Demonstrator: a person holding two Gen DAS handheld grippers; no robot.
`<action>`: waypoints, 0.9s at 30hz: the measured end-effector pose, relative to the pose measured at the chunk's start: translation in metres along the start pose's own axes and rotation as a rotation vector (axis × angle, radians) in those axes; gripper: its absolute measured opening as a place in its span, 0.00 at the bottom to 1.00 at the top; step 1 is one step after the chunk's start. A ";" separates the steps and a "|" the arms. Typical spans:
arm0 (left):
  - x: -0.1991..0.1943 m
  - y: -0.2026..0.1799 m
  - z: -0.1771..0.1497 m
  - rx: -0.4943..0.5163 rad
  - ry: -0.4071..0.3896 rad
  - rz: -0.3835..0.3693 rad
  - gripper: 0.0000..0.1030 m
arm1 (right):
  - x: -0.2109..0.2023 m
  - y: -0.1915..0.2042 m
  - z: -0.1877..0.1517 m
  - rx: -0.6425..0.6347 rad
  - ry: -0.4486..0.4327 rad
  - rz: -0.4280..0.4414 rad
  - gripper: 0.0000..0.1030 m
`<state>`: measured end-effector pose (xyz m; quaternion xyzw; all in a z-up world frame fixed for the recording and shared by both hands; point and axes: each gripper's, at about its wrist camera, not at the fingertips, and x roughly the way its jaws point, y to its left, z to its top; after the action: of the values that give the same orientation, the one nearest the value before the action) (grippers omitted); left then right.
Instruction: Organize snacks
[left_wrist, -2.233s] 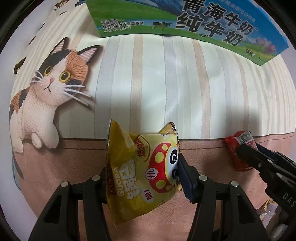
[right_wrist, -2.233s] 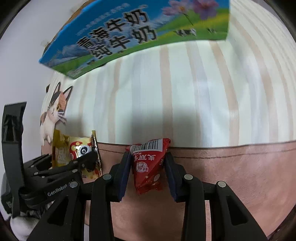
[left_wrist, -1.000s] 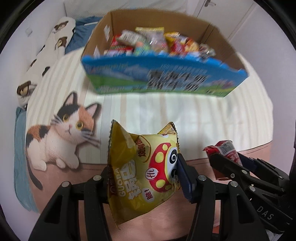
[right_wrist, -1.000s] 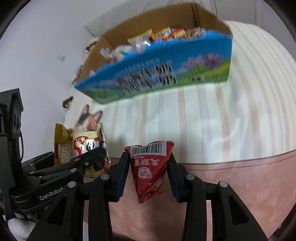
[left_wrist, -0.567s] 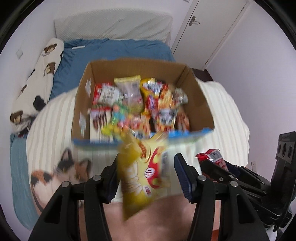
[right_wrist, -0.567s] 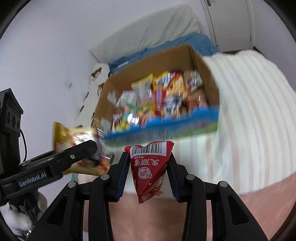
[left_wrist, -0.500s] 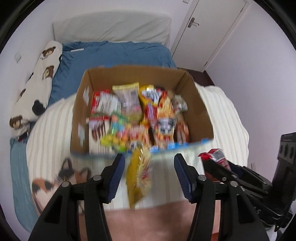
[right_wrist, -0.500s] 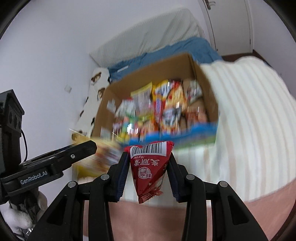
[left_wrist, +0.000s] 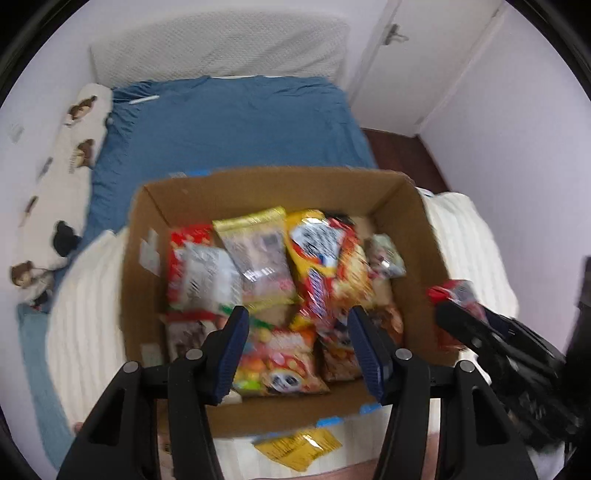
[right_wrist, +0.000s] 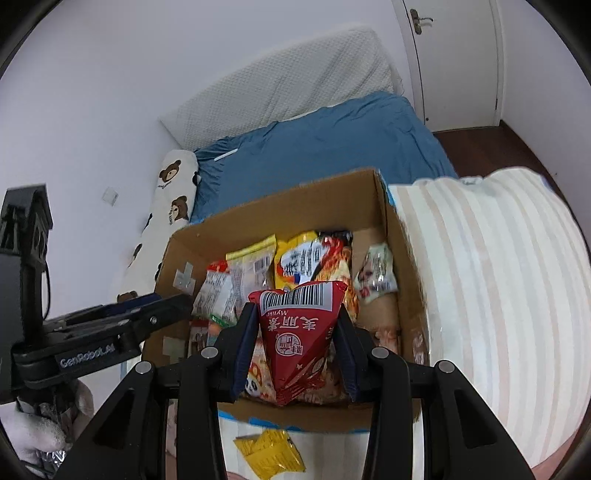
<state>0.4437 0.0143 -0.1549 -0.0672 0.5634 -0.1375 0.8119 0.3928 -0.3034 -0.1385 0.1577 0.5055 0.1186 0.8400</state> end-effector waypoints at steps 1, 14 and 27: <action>-0.002 -0.001 -0.012 0.011 0.001 -0.011 0.52 | 0.000 -0.006 -0.008 0.030 0.013 0.031 0.41; 0.072 -0.012 -0.151 0.223 0.298 -0.008 0.62 | -0.016 -0.038 -0.144 0.147 0.117 0.067 0.41; 0.139 -0.043 -0.172 0.367 0.358 0.056 0.62 | -0.019 -0.071 -0.194 0.225 0.135 -0.007 0.42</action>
<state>0.3225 -0.0602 -0.3290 0.1222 0.6653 -0.2244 0.7015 0.2153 -0.3472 -0.2353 0.2405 0.5717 0.0685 0.7814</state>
